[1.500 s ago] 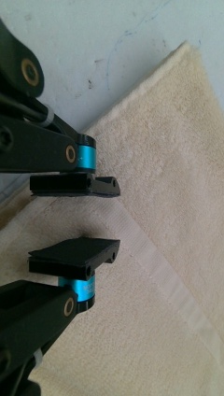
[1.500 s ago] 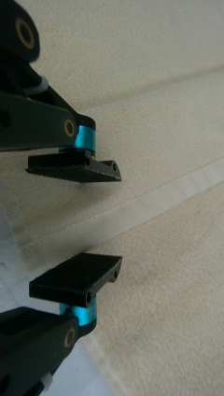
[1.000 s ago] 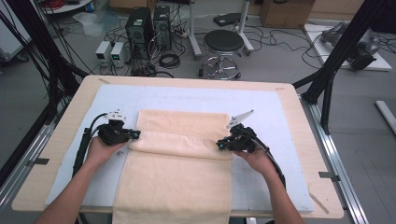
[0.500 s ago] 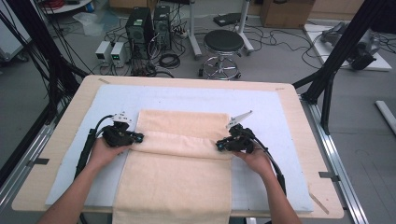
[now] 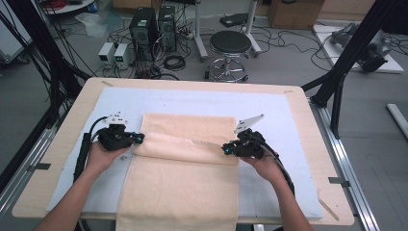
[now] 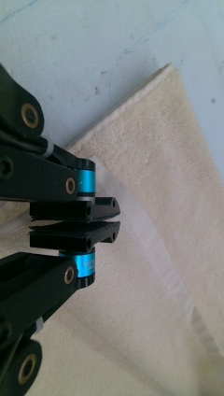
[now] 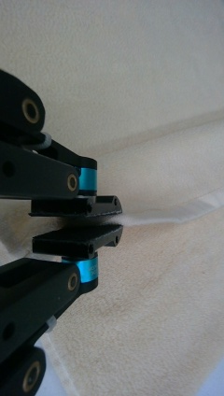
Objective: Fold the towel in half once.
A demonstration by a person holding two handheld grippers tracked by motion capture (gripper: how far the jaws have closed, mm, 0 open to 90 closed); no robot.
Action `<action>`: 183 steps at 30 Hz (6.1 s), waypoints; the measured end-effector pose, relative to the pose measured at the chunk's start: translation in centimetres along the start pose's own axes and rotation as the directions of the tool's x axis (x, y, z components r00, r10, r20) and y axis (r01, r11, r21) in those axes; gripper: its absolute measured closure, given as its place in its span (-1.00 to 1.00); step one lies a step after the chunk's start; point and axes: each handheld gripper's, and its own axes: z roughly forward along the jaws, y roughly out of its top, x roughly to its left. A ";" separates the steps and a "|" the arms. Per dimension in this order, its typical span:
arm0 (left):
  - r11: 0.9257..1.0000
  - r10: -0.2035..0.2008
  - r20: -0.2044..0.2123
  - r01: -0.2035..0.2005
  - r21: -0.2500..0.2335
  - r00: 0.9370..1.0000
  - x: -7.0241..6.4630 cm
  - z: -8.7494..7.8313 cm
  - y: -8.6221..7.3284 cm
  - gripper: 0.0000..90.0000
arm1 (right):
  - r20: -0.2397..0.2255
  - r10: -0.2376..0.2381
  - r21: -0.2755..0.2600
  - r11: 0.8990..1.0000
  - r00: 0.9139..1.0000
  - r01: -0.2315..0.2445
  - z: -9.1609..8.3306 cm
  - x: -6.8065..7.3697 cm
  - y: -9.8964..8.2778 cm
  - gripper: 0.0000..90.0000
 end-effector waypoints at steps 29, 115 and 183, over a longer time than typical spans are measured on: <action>0.993 0.115 0.053 -0.114 -0.031 0.992 -6.8 -6.4 -6.8 0.62 | -0.107 -0.099 -0.044 0.995 0.989 0.095 -3.4 9.1 -3.5 0.43; 0.996 -0.084 -0.084 0.083 -0.010 0.993 0.8 1.2 -4.3 0.03 | 0.160 0.130 -0.012 0.991 0.978 -0.130 1.7 -3.0 -3.6 -0.22; 0.994 0.033 0.008 -0.031 -0.107 0.999 -5.2 -2.6 -4.4 -0.08 | 0.083 -0.076 -0.067 0.994 0.994 0.082 -1.1 4.2 -2.3 -0.12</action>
